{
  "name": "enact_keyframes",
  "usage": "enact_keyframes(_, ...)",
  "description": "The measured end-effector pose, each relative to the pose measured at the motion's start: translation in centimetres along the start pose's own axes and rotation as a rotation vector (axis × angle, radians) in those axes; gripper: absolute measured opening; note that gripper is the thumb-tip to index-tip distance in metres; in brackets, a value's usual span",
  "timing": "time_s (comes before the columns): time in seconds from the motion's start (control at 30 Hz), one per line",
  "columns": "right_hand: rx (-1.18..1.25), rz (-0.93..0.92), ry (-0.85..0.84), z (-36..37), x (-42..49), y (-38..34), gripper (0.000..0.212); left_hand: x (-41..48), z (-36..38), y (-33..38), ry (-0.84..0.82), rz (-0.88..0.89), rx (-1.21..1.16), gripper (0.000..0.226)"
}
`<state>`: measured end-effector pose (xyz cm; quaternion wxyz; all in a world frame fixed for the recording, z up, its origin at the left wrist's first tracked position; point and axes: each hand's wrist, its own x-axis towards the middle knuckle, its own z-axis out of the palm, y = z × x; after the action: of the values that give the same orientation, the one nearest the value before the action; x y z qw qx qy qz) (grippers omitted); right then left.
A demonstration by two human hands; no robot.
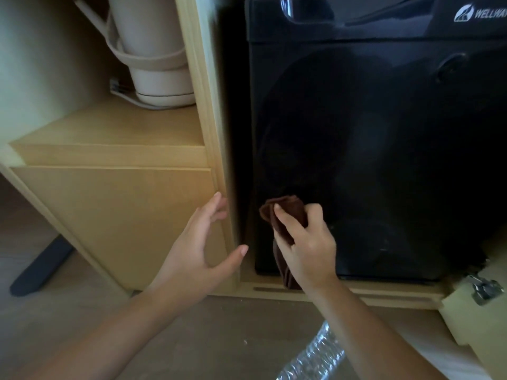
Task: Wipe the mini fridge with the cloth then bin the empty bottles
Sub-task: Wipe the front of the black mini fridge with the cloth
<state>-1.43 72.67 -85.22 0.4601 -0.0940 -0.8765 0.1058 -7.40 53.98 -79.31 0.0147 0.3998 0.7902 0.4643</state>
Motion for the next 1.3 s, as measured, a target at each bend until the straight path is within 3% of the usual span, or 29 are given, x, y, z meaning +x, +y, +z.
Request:
enact_keyframes(0.1,0.021,0.011,0.033,-1.1,0.9,-0.1,0.037,-0.6,-0.5,-0.1,-0.007,-0.005,0.011,0.081)
enact_keyframes(0.3,0.202,0.256,0.337,-3.3,6.5,-2.5,0.035,-0.8,-1.2,-0.4,0.021,-0.038,0.005,0.077)
enact_keyframes(0.37,0.158,0.207,0.354,-2.8,6.7,-3.2,0.034,-1.0,-1.5,-0.6,0.012,-0.033,0.014,0.075)
enact_keyframes(0.47,0.09,0.084,0.238,-0.6,4.7,-3.3,0.035,-1.1,-1.8,-1.4,0.017,-0.061,0.013,0.077)
enact_keyframes(0.67,-0.001,0.057,-0.156,4.0,-3.3,-1.5,0.04,-1.2,-1.6,-1.6,0.029,-0.111,-0.004,0.085)
enact_keyframes(0.8,0.01,0.061,-0.149,3.5,-3.3,-1.0,0.032,-1.3,-1.1,-1.5,0.033,-0.087,-0.002,0.081)
enact_keyframes(0.97,0.179,0.163,0.193,-0.4,2.8,-2.4,0.032,-0.8,-0.6,-1.3,0.06,-0.069,-0.027,0.078)
enact_keyframes(1.03,0.177,0.167,0.255,-1.1,4.4,-2.8,0.032,-0.6,-0.3,-1.4,0.062,-0.062,-0.038,0.075)
enact_keyframes(1.17,0.032,0.032,0.054,1.3,0.8,-1.6,0.034,-0.4,0.3,-1.8,0.058,-0.062,-0.045,0.069)
enact_keyframes(1.3,0.047,0.055,-0.192,3.8,-3.9,0.3,0.039,-0.2,1.2,-1.7,0.07,-0.086,-0.031,0.069)
